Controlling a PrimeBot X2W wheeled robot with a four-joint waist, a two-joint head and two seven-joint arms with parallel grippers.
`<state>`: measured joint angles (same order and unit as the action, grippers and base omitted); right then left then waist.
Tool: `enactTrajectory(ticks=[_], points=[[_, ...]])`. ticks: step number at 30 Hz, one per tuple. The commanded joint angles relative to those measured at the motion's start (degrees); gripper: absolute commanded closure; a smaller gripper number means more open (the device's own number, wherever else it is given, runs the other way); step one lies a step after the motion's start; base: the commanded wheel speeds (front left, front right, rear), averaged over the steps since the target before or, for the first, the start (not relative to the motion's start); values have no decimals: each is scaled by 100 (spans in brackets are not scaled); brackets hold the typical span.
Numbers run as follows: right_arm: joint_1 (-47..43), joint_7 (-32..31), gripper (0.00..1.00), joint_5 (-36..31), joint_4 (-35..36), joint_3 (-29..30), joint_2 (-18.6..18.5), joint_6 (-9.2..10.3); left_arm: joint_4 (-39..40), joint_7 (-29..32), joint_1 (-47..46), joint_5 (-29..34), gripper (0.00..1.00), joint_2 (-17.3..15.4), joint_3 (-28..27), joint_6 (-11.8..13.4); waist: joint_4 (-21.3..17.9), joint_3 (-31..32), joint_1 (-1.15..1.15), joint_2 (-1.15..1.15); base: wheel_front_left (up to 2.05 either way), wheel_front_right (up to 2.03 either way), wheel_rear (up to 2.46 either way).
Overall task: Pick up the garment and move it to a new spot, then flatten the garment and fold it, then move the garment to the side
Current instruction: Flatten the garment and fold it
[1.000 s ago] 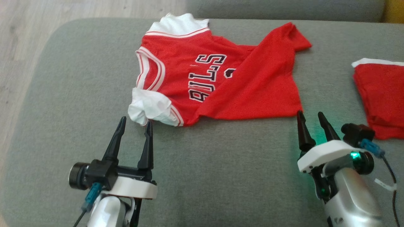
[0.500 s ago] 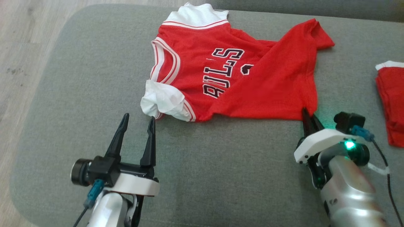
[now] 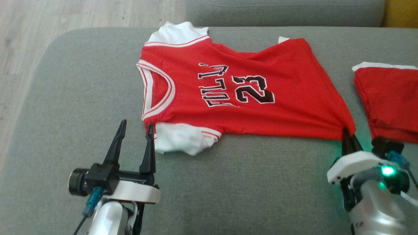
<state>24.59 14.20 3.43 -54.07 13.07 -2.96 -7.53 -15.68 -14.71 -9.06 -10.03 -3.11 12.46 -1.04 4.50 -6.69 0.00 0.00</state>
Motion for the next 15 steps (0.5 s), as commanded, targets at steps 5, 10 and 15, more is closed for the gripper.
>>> enactTrajectory(ticks=[5, 10, 15], points=[[-145, 78, 0, -23, 632, -255, 8, 4, 172, -29, -70, 59, 0, -29, -231, 34, -123, 114, 0, 0, 0, 0, 0], [-420, 78, 0, 443, 1335, -943, 8, 4, 140, -29, -16, 56, 0, -28, -240, 24, -160, 212, 0, 0, 0, 0, 0], [-946, 79, 0, 990, 2244, -1778, 8, 4, 136, -29, 47, 64, 0, -32, -261, 27, -214, 289, 0, 0, 0, 0, 0]])
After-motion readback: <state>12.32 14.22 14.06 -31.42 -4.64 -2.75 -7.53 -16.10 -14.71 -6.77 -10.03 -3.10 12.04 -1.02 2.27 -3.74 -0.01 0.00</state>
